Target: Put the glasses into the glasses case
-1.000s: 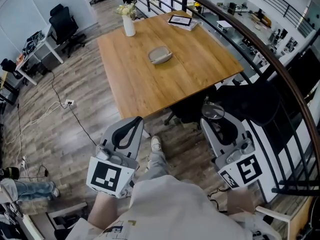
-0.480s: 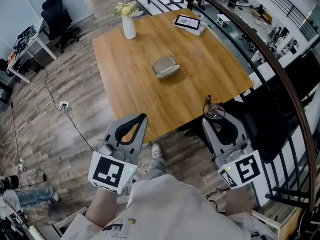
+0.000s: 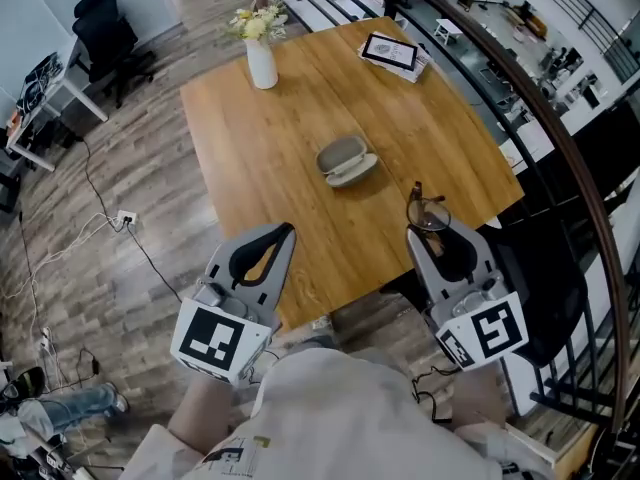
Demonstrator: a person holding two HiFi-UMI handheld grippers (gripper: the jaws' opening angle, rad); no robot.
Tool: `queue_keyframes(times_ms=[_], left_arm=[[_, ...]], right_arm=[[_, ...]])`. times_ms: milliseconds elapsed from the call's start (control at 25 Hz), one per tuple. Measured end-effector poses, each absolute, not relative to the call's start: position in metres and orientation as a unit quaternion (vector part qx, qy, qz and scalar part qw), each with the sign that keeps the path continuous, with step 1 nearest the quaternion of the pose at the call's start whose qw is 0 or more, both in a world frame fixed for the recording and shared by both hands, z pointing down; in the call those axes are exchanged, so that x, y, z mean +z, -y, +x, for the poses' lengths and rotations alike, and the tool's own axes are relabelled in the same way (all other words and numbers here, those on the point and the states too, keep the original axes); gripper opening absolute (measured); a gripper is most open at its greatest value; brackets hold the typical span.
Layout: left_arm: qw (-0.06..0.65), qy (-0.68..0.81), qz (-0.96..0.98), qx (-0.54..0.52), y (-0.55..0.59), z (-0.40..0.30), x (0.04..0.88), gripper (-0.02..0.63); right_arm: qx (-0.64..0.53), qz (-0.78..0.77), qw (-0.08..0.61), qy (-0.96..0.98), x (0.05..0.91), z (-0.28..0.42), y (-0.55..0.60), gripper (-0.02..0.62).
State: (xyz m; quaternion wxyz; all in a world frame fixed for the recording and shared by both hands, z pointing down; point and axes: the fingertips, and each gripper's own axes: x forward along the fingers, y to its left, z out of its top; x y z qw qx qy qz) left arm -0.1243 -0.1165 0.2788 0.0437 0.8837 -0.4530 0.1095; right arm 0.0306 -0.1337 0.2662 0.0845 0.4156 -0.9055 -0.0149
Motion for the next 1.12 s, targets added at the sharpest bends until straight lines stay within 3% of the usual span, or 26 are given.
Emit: queue_keyframes(times_ms=[760,1120], left_arm=[[0.046,0.497,0.861,0.098,0.187,-0.117,0.283,0.020],[0.059,0.507,0.851,0.119,0.212,-0.098,0.295,0.020]], right_arm=[[-0.007,0.346,0.117,0.931,0.275,0.034,0.228,0.126],[-0.024,0.304,0.208,0.929,0.310,0.050,0.279,0.126]])
